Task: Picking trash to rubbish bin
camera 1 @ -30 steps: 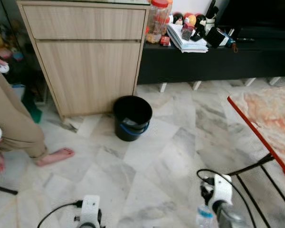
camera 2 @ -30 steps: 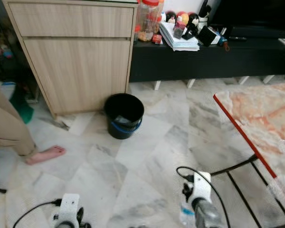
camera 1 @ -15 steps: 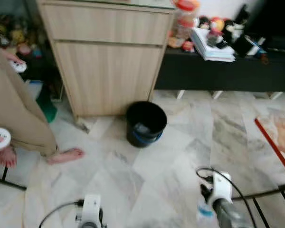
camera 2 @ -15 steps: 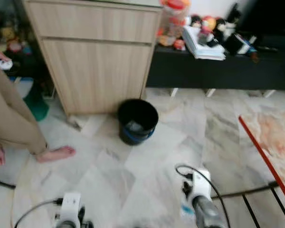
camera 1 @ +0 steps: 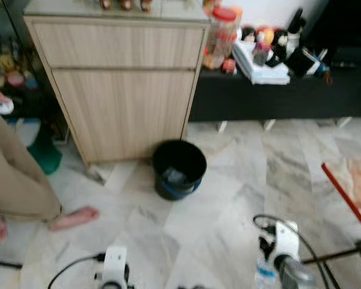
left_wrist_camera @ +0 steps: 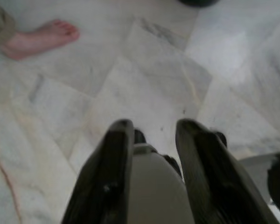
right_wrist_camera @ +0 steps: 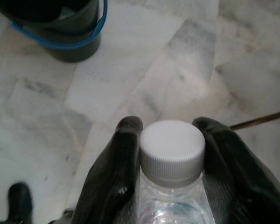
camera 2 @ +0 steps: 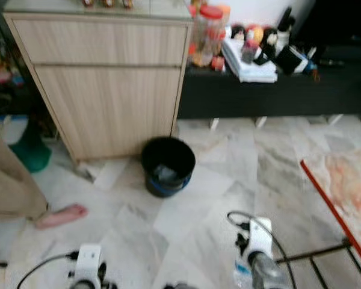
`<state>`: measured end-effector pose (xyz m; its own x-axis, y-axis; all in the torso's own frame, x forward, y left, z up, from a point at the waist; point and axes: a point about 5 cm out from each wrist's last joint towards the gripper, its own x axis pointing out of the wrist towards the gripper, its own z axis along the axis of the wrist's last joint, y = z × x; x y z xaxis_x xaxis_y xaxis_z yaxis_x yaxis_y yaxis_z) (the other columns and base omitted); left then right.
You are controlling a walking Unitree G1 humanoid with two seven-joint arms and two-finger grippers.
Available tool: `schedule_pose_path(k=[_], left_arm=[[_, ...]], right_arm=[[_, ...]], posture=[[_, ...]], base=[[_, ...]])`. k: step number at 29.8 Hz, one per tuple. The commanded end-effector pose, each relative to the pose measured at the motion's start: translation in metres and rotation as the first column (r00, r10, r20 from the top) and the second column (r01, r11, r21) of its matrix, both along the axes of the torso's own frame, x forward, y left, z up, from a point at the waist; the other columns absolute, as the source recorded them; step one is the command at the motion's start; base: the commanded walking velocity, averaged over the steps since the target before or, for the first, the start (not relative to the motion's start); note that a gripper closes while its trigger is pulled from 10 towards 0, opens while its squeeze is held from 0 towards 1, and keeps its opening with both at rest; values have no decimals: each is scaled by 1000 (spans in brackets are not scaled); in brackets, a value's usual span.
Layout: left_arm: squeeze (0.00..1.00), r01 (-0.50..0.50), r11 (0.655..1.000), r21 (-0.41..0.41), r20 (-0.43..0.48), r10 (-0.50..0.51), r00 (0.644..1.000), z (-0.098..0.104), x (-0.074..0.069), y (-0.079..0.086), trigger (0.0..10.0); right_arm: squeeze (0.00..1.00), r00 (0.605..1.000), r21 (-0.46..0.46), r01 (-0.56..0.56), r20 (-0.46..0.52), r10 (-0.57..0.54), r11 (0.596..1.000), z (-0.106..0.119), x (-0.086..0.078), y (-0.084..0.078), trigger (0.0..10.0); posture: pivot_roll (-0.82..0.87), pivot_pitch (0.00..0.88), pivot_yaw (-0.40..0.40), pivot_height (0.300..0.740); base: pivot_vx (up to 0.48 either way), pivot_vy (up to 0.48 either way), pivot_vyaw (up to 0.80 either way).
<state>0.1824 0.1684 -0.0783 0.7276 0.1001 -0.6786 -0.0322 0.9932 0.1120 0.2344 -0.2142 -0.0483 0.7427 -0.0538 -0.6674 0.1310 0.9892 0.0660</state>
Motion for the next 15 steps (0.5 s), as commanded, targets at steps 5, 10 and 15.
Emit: schedule_pose_path(k=[5,10,15], left_arm=[[0,3,1000,-9,-120,-4,993,-15,-29,-5,10000],[0,8,1000,-10,-120,-9,993,-15,-29,-6,10000],[0,9,1000,-10,-120,-10,993,-15,-29,-6,10000]], right_arm=[[0,1000,-30,28,-11,-28,999,0,-6,-15,10000],[0,999,-32,30,-14,-31,999,0,-6,-16,10000],[0,999,-31,29,-17,-29,999,-1,-7,-16,10000]], posture=[[76,209,-194,740],[76,207,-192,740],[79,203,-192,740]], base=[[340,0,0],[338,0,0],[340,0,0]])
